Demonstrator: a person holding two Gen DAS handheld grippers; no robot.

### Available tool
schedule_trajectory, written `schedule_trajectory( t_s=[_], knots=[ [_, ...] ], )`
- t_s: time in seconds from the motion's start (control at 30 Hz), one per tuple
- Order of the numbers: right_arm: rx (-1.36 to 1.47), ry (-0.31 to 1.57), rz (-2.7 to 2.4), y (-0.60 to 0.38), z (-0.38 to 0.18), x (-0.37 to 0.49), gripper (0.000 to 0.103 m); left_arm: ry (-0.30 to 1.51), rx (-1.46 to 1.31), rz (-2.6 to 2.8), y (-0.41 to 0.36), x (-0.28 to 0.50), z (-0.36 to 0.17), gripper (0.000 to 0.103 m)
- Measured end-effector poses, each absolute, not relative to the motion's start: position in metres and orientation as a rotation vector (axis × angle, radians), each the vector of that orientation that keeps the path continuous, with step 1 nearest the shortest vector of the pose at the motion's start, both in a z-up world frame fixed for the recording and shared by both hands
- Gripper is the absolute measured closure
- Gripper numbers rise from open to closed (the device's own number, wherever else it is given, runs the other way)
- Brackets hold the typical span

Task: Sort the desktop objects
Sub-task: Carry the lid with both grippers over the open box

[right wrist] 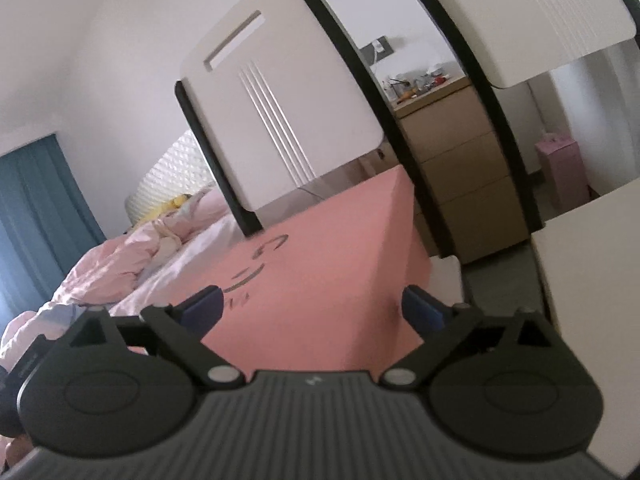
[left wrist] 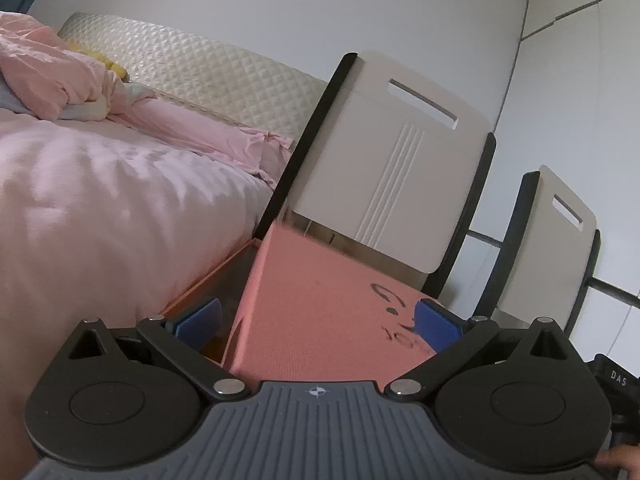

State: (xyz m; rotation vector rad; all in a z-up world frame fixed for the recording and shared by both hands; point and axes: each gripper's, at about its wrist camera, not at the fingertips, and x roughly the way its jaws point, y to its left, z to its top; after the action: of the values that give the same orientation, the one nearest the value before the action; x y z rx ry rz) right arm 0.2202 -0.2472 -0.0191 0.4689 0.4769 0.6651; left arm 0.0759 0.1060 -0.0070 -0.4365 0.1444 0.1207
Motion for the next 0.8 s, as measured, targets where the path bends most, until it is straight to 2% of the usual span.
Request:
schedule_trajectory(
  t_s=[0.3, 0.8],
  knots=[
    [0.398, 0.489, 0.676, -0.247, -0.021, 0.216, 0.006, 0.143, -0.391, 0.145, 0.096, 0.075, -0.009, 0.0],
    [0.446, 0.544, 0.656, -0.281, -0.021, 0.207, 0.007, 0.156, -0.294, 0.167, 0.076, 0.078, -0.009, 0.0]
  ],
)
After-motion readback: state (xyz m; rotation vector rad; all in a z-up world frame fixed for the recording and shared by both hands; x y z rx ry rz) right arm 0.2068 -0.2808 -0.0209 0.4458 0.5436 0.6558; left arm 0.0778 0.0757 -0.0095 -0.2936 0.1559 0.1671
